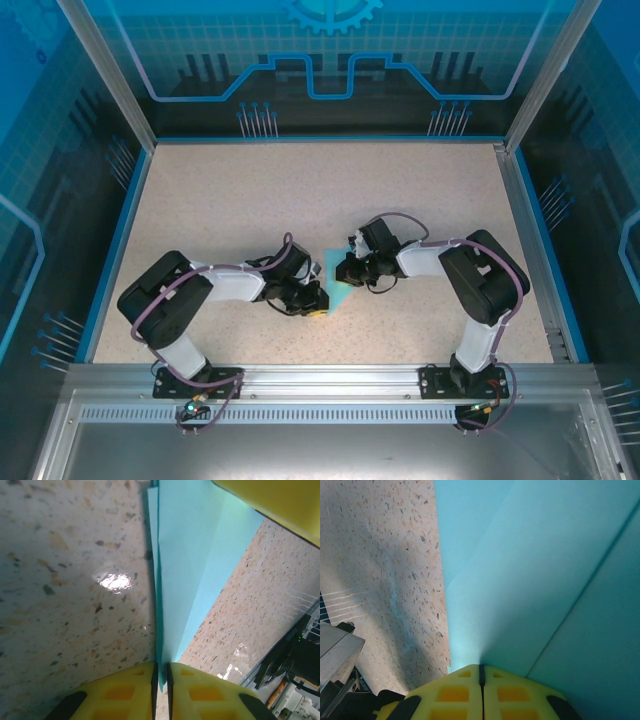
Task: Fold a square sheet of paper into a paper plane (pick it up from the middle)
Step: Fourth fold the wing at the center of the table.
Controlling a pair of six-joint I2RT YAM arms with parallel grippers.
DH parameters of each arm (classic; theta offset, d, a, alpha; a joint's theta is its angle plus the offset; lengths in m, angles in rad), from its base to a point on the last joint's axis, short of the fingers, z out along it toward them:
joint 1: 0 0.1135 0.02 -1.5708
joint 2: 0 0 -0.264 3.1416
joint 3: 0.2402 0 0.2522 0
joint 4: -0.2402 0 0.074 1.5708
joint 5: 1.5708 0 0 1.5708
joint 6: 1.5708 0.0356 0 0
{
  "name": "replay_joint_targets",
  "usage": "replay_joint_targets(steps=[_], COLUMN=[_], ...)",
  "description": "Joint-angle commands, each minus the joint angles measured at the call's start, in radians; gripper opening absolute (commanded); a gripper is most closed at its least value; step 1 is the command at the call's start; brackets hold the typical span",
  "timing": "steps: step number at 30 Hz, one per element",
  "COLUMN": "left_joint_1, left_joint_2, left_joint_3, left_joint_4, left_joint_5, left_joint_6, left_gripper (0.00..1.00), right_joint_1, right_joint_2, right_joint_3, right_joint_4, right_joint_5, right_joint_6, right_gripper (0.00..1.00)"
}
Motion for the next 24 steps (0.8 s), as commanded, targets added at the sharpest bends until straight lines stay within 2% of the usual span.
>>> replay_joint_targets(steps=[1,6,10,15,24], left_joint_1=[-0.011,-0.01,-0.011,-0.01,-0.011], left_joint_2=[-0.061,-0.113,-0.093,-0.071,0.015], left_joint_3=[0.031,0.06,0.09,0.115,0.118], left_joint_4=[-0.062,-0.101,-0.121,-0.124,-0.043], left_joint_5=[-0.021,-0.066,-0.088,-0.098,-0.064], left_joint_6=[0.025,0.045,0.062,0.069,0.054], left_gripper=[0.18,0.21,0.22,0.27,0.16], right_joint_1=[0.007,0.006,0.007,0.007,0.007], right_joint_2=[0.089,0.089,0.09,0.088,0.09], right_joint_3=[-0.045,-0.049,-0.05,-0.051,-0.046], right_joint_4=[-0.112,-0.111,-0.112,-0.112,-0.115], right_joint_5=[0.131,0.132,0.131,0.131,0.131], right_joint_6=[0.003,0.003,0.003,0.003,0.002], right_gripper=[0.06,0.06,0.06,0.06,0.06])
